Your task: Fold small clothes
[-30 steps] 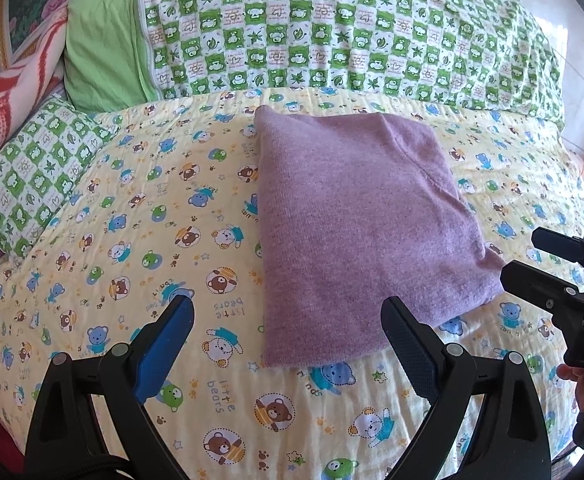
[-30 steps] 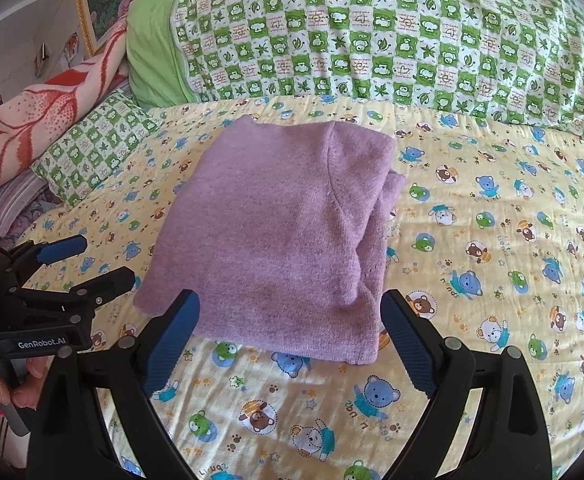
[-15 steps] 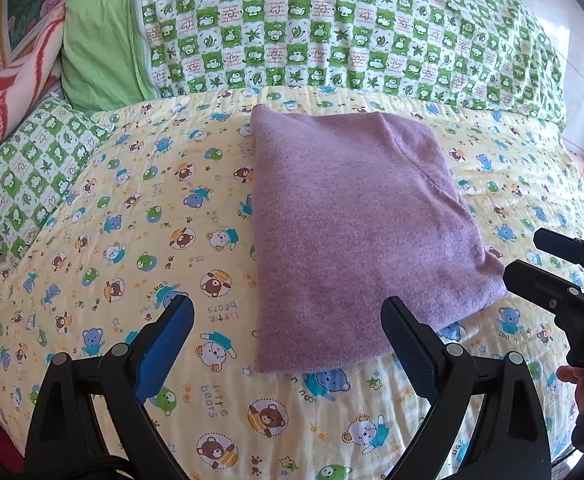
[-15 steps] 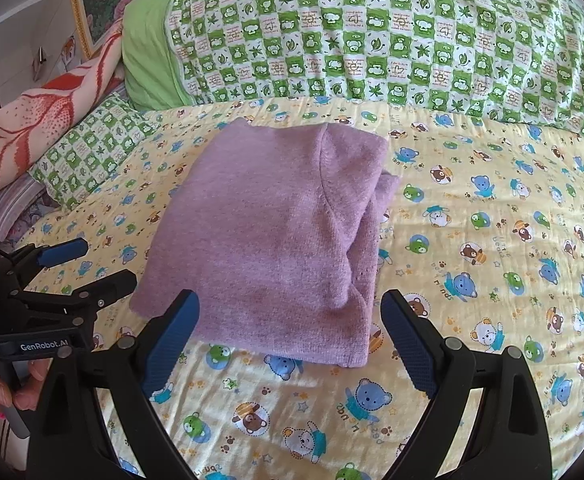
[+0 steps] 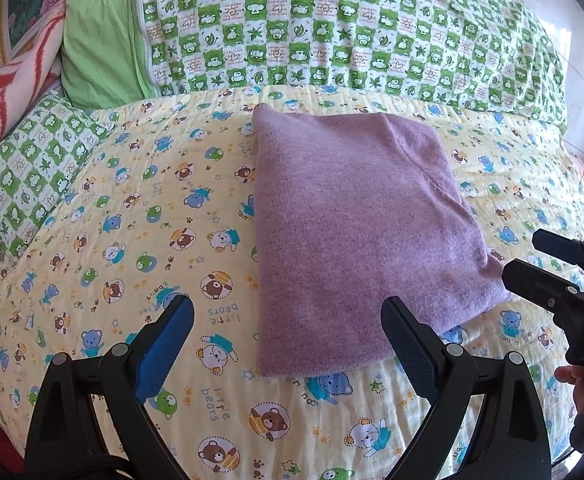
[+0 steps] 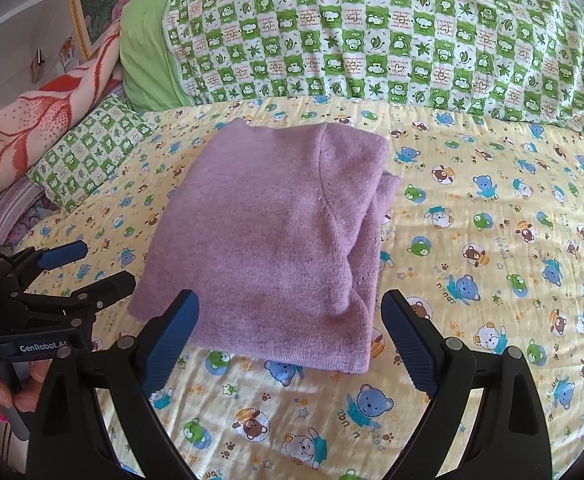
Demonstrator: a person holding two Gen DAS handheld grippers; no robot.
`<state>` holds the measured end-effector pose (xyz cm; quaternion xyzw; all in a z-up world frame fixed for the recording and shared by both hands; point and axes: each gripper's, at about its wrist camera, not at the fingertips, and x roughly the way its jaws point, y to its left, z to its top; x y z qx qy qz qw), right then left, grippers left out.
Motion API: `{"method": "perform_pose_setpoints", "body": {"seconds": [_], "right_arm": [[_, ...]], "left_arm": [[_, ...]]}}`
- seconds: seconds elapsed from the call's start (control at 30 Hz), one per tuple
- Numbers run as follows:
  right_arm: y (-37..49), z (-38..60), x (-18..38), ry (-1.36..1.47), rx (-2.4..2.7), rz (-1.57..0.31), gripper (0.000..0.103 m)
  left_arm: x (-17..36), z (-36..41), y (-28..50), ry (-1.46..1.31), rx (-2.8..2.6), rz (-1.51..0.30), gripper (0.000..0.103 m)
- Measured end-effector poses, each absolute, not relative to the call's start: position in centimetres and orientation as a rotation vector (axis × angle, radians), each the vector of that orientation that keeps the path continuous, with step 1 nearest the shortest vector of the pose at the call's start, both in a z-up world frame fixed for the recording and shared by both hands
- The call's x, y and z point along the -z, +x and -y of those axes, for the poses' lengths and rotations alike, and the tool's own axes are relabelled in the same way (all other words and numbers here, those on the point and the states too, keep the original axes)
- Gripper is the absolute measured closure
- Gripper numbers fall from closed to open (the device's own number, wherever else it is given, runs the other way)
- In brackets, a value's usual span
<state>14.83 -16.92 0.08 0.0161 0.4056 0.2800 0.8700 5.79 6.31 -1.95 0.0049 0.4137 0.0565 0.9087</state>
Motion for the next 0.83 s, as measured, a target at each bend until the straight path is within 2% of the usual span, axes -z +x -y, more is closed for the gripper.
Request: {"method": "perform_pose_setpoints", "body": {"seconds": [0.83], "right_arm": [[15.00,16.90,-0.20,0.041,-0.581,-0.846,0.010]], "left_arm": [[2.18,-5.69,6.08,-0.002,-0.119,-0.876,0.008]]}}
